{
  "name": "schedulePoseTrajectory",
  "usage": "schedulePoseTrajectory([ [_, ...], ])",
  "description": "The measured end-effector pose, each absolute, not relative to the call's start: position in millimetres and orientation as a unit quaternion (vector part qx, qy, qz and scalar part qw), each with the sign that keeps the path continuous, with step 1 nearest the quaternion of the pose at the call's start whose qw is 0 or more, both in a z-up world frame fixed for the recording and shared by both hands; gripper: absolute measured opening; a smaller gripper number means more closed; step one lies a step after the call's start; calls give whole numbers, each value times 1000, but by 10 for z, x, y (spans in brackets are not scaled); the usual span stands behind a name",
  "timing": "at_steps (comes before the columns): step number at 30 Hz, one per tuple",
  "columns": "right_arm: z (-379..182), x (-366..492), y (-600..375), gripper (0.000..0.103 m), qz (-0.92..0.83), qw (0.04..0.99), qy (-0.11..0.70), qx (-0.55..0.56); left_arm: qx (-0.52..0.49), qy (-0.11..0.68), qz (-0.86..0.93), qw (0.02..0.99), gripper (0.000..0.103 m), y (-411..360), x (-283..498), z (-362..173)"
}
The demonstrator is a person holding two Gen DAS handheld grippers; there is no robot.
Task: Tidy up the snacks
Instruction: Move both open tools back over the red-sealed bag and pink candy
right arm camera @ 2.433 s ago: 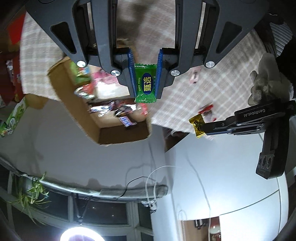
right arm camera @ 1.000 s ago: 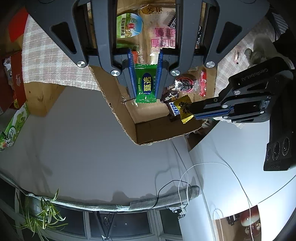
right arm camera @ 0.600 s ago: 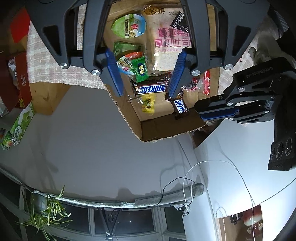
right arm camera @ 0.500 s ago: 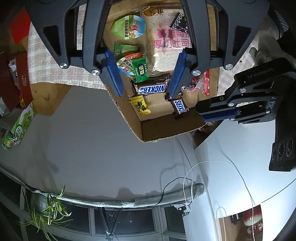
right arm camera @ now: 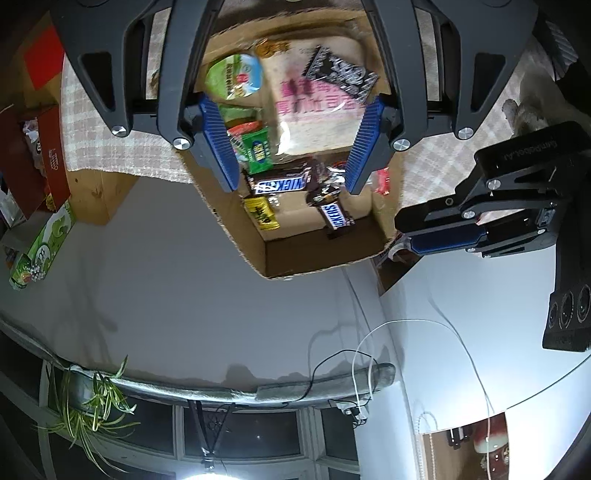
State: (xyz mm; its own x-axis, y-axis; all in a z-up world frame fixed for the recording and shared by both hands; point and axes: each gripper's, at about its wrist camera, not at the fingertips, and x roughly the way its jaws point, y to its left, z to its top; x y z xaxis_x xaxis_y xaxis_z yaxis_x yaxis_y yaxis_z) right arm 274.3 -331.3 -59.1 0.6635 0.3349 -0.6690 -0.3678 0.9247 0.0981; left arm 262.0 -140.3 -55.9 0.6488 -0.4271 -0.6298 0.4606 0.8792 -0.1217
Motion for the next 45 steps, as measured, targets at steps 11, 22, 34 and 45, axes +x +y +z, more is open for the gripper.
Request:
schedulePoseTrajectory([
  [11, -483, 2357, -2990, 82, 211, 910, 356, -25, 15, 327, -224, 918, 41, -1057, 2338, -406],
  [22, -484, 2015, -2650, 82, 252, 909, 332, 22, -22, 334, -173, 926, 43, -277, 2025, -426],
  [34, -875, 1946, -2059, 82, 279, 876, 393, -28, -97, 370, -100, 918, 50, 663, 1912, -727],
  [45, -1304, 1843, -1635, 81, 284, 855, 426, -85, -161, 426, -82, 887, 65, 831, 2108, -1205],
])
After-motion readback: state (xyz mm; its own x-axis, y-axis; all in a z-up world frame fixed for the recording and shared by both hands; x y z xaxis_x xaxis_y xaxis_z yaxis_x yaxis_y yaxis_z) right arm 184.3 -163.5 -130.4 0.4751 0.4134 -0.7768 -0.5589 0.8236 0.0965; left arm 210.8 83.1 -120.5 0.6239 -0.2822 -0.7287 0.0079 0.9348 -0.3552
